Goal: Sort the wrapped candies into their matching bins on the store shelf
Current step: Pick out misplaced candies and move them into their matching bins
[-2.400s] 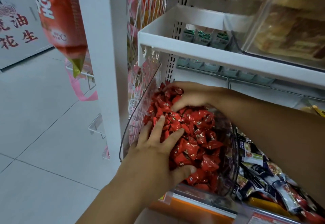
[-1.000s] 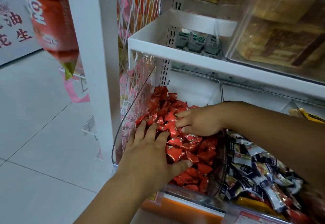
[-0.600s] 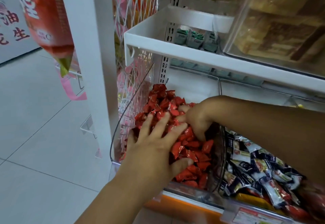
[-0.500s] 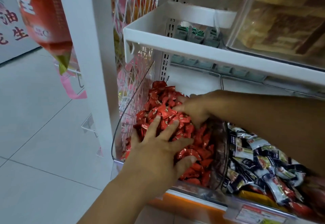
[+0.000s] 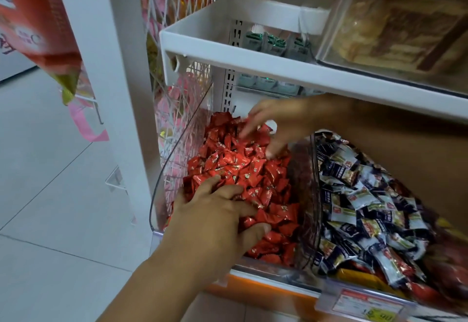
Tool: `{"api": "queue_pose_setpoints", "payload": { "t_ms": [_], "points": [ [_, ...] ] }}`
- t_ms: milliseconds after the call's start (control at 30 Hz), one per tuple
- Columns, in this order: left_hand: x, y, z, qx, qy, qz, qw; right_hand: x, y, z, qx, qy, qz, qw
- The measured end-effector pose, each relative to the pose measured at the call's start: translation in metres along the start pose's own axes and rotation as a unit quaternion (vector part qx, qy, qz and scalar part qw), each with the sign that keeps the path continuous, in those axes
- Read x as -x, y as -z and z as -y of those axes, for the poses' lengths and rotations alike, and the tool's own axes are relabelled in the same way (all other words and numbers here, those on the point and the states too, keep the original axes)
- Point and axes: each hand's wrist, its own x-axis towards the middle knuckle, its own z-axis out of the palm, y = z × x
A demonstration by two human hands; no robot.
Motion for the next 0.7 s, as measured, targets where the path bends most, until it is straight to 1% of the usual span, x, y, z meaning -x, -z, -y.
{"api": "queue_pose_setpoints", "payload": {
  "t_ms": [33, 100, 133, 167, 200, 233, 300, 367, 433, 467, 567, 633, 700],
  "points": [
    [0.001, 0.001, -0.001, -0.003, 0.002, -0.001, 1.0, 0.006, -0.005, 0.008, 0.035, -0.007, 0.059, 0.998],
    [0.002, 0.003, -0.002, -0.004, 0.004, 0.0, 1.0, 0.008, -0.027, 0.023, 0.11, -0.047, 0.178, 0.977],
    [0.003, 0.003, -0.002, -0.005, 0.004, 0.001, 1.0, 0.004, -0.04, 0.028, 0.147, -0.069, 0.212, 0.964],
    [0.003, 0.002, -0.002, -0.005, 0.004, -0.001, 1.0, -0.002, -0.051, 0.029, 0.183, -0.087, 0.222, 0.954],
    [0.004, 0.001, -0.002, -0.005, 0.004, -0.003, 1.0, -0.011, -0.058, 0.029, 0.218, -0.094, 0.209, 0.949],
    [0.004, 0.001, -0.001, -0.003, 0.006, -0.004, 1.0, -0.019, -0.061, 0.027, 0.244, -0.089, 0.18, 0.949],
    [0.004, 0.001, 0.0, 0.003, 0.007, 0.002, 1.0, -0.029, -0.059, 0.019, 0.251, -0.069, 0.111, 0.959],
    [0.004, 0.001, 0.0, 0.006, 0.007, 0.005, 1.0, -0.034, -0.051, 0.007, 0.212, -0.063, 0.047, 0.974],
    [0.003, 0.001, 0.001, 0.011, 0.007, 0.007, 1.0, -0.035, -0.042, -0.003, 0.147, -0.062, -0.006, 0.987],
    [0.003, 0.0, 0.001, 0.014, 0.007, 0.007, 1.0, -0.035, -0.037, -0.006, 0.112, -0.056, -0.021, 0.992],
    [0.002, -0.001, 0.002, 0.009, 0.004, 0.009, 1.0, -0.03, -0.021, -0.012, 0.028, -0.038, -0.025, 0.999],
    [0.002, -0.001, 0.003, 0.006, 0.002, 0.009, 1.0, -0.021, -0.01, -0.014, -0.018, -0.049, -0.031, 0.998],
    [0.003, -0.002, 0.003, 0.008, 0.001, 0.007, 1.0, -0.01, -0.002, -0.012, 0.001, -0.07, -0.021, 0.997]
  ]
}}
